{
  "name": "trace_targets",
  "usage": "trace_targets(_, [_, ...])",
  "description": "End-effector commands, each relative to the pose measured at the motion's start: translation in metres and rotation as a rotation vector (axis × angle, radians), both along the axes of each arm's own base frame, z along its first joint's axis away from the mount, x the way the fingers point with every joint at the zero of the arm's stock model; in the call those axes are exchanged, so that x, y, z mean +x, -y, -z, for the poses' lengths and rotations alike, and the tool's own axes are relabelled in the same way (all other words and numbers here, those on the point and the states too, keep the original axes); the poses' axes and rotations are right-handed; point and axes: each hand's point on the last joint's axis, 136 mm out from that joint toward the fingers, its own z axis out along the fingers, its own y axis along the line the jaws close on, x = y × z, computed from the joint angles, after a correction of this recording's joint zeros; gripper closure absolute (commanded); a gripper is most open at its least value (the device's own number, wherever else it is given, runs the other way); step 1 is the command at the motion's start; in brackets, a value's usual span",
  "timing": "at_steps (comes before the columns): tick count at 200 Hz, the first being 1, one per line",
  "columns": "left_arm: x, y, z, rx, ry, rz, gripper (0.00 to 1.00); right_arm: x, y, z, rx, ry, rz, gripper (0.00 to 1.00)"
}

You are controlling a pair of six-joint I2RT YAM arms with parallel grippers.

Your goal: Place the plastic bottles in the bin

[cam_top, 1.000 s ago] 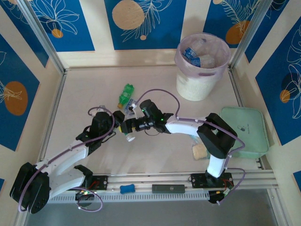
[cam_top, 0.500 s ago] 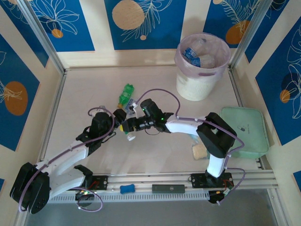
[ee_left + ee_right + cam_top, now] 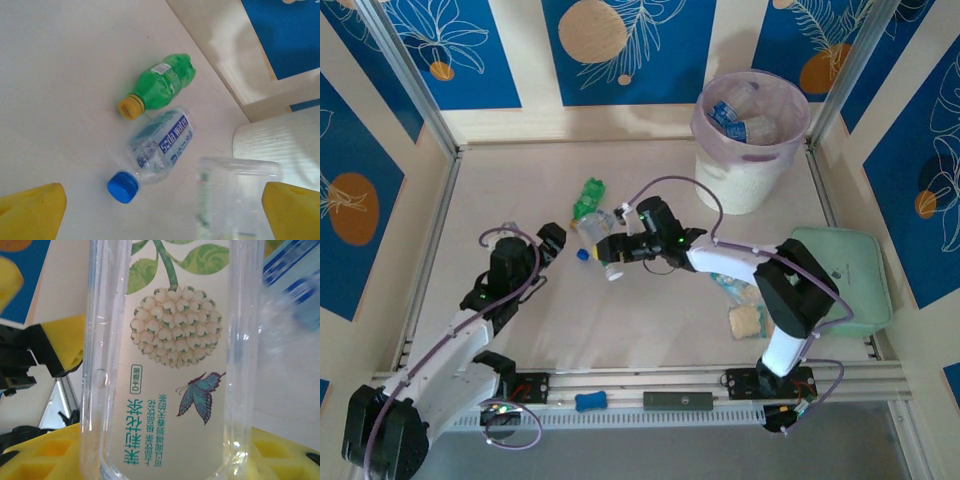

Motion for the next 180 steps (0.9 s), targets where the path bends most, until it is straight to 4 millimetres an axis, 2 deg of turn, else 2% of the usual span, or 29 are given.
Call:
trace_targets(1, [-0.005, -0.006, 0.01, 0.084, -0.028, 0.029, 0.0, 0.016, 0.028, -0.025, -0.06, 0.102, 0.056, 0.48])
trace_targets(19, [-0.002, 0.001, 0.011, 0.108, -0.034, 0.077, 0.0, 0.036, 0.054, -0.045, -0.102, 0.156, 0.131, 0.48])
trace_targets(56, [0.006, 0.025, 0.019, 0.101, -0.073, 0.206, 0.0, 0.068, 0.113, -0.112, -0.102, 0.292, 0.281, 0.48])
trace_targets(82, [0.012, 0.045, 0.025, 0.067, -0.088, 0.289, 0.0, 0.081, 0.153, -0.163, -0.092, 0.415, 0.378, 0.48])
trace_targets(125, [0.015, 0.072, 0.034, 0.07, -0.127, 0.403, 0.0, 0.098, 0.221, -0.233, -0.145, 0.616, 0.541, 0.48])
trace_targets(152, [0.013, 0.083, 0.035, 0.105, -0.131, 0.442, 0.0, 0.116, 0.266, -0.264, -0.177, 0.685, 0.662, 0.48])
trace_targets(180, [0.009, 0.09, 0.034, 0.15, -0.132, 0.47, 0.0, 0.141, 0.304, -0.276, -0.21, 0.699, 0.777, 0.48])
